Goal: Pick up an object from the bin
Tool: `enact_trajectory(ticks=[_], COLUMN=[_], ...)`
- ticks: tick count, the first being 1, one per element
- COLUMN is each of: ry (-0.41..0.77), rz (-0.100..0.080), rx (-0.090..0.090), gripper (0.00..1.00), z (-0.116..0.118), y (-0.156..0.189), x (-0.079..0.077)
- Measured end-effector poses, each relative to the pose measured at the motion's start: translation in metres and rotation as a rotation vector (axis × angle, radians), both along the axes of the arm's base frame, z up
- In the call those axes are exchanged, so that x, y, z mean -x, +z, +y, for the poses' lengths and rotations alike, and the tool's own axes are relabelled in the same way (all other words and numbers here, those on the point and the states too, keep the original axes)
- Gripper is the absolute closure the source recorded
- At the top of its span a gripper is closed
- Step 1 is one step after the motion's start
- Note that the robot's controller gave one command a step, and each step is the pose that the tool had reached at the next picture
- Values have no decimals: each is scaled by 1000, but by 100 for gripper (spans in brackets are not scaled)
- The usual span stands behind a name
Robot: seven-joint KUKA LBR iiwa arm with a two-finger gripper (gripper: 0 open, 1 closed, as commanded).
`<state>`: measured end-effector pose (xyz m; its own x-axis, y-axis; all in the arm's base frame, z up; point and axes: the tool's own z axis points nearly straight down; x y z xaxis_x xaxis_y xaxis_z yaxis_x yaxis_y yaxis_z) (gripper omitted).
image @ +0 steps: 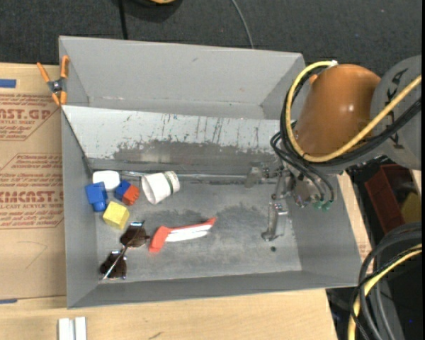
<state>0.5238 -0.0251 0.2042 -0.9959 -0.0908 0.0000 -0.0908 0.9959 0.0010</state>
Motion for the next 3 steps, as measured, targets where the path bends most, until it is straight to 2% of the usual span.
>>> enact_trajectory(ticks=[1,2,3], ry=[155,-2,150], rz=[-7,-4,-4], rx=[3,-1,3], gripper=[0,0,0], z=[13,14,43], y=[-17,-59,-82], x=[-9,-11,-17])
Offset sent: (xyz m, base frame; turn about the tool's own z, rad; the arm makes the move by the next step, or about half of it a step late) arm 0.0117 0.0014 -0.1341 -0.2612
